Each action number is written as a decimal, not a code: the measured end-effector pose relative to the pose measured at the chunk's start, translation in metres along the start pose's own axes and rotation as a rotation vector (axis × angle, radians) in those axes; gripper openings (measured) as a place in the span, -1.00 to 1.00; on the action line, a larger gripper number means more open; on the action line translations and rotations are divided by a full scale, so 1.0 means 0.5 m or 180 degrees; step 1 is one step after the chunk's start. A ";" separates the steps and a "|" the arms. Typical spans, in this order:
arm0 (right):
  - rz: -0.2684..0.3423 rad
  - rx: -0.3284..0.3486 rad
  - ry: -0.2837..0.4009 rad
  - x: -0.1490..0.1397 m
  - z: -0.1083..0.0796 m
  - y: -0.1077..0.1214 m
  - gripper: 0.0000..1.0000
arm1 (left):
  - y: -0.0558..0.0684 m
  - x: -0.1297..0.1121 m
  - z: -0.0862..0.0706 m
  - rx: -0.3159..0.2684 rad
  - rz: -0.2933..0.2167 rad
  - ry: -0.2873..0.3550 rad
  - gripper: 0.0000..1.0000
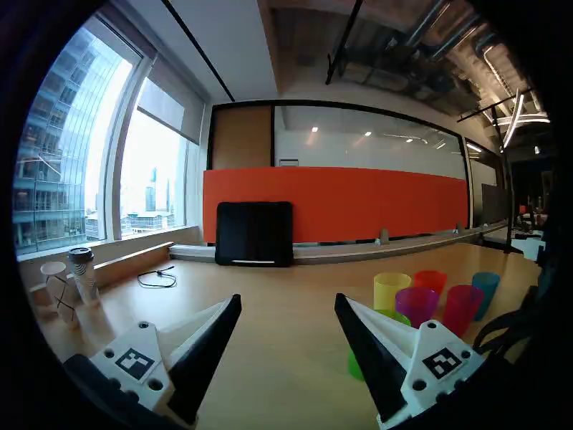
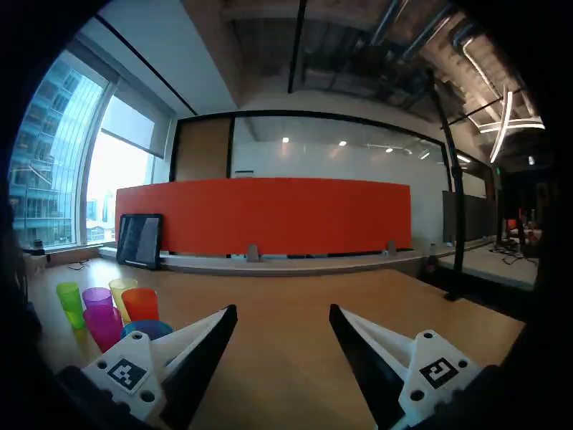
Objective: Pour water
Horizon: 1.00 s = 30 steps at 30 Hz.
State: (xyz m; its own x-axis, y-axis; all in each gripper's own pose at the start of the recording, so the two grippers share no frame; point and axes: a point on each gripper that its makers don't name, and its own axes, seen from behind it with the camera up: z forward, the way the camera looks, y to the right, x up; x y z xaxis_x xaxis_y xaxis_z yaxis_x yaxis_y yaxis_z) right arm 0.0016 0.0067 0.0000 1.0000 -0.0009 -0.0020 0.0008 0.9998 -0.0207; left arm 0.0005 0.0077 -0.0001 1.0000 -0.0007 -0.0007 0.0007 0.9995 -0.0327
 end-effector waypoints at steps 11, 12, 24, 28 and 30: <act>0.0003 0.0027 -0.0007 -0.002 0.001 -0.003 1.00 | 0.000 0.000 -0.001 0.0000 0.0000 0.0000 0.93; 0.0003 0.0030 -0.0007 -0.002 0.001 -0.003 1.00 | 0.000 0.000 -0.001 0.0000 0.0000 0.0000 0.93; 0.0001 0.0028 -0.0008 0.001 0.001 -0.003 1.00 | -0.001 0.000 -0.001 0.0000 0.0000 0.0000 0.94; 0.0000 0.0028 -0.0008 0.000 0.002 -0.003 1.00 | -0.001 0.000 -0.002 0.0000 -0.0001 -0.0001 0.94; 0.0000 0.0029 -0.0008 0.000 0.002 -0.003 0.99 | -0.001 0.000 -0.002 0.0001 0.0000 -0.0001 0.94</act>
State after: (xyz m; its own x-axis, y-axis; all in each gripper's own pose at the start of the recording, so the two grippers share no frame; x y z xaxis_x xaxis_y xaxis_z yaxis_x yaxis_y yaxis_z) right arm 0.0016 0.0051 0.0009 1.0000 -0.0008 0.0007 0.0009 0.9999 -0.0116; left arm 0.0003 0.0072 -0.0011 1.0000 -0.0009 -0.0004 0.0009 0.9995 -0.0325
